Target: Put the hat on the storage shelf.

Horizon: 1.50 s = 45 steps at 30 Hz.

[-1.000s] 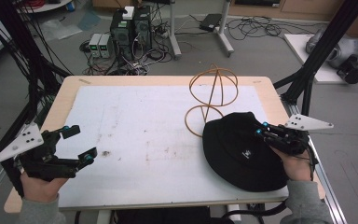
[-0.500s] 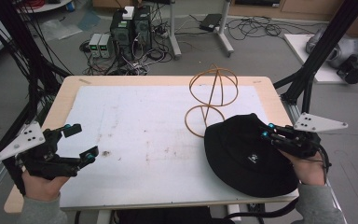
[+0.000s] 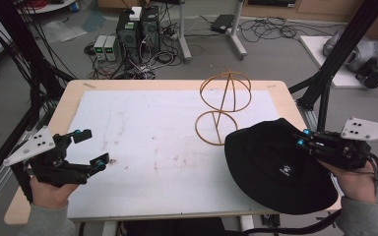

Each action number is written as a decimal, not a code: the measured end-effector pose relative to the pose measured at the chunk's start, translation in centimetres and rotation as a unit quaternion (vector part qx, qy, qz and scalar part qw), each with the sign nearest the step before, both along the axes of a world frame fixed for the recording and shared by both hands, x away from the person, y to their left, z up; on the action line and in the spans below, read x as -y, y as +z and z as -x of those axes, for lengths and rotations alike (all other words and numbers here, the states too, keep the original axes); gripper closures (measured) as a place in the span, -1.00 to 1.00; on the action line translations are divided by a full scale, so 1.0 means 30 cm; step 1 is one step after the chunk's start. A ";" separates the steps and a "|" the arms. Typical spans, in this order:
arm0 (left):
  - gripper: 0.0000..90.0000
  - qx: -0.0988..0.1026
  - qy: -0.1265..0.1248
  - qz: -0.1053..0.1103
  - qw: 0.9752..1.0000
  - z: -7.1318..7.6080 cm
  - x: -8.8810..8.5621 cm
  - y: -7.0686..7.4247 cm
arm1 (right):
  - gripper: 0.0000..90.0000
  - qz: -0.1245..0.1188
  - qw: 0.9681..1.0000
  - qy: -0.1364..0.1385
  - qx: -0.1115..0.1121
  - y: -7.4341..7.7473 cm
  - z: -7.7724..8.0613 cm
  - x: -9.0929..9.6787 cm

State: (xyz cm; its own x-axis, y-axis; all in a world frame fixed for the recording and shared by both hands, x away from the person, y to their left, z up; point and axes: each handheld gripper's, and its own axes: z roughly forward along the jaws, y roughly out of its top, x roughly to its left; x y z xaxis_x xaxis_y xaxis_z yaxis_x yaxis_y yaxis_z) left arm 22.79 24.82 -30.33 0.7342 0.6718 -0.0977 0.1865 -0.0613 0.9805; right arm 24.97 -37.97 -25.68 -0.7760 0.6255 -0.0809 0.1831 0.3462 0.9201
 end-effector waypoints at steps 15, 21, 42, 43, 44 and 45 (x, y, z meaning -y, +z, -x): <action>-0.87 0.000 -0.006 0.001 1.000 -0.009 0.010 -0.011 | 0.88 -0.001 1.000 0.012 0.021 0.119 0.033 0.059; -0.87 -0.001 -0.003 0.001 1.000 -0.008 0.004 -0.013 | 0.88 0.002 1.000 0.012 0.021 0.175 0.037 0.072; -0.87 -0.004 -0.013 0.012 1.000 -0.012 0.012 -0.013 | 0.88 -0.006 0.999 0.008 0.041 0.364 0.021 0.104; -0.87 -0.005 -0.013 0.013 1.000 -0.011 0.012 -0.014 | 0.88 -0.005 0.999 0.006 0.043 0.372 0.019 0.102; -0.87 -0.006 -0.012 0.013 1.000 -0.010 0.010 -0.014 | 0.88 -0.005 0.999 0.005 0.043 0.379 0.016 0.100; -0.87 -0.006 -0.012 0.014 1.000 -0.009 0.007 -0.014 | 0.88 -0.005 0.999 0.004 0.047 0.387 0.012 0.097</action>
State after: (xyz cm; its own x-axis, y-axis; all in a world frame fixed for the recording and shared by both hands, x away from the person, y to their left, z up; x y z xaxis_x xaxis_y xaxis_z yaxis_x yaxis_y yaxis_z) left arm 23.04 24.62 -30.75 0.7489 0.6509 -0.1247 0.1970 -0.0390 0.9796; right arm 24.60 -40.89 -14.08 -0.7702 0.6204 -0.1478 0.0923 0.3378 0.9367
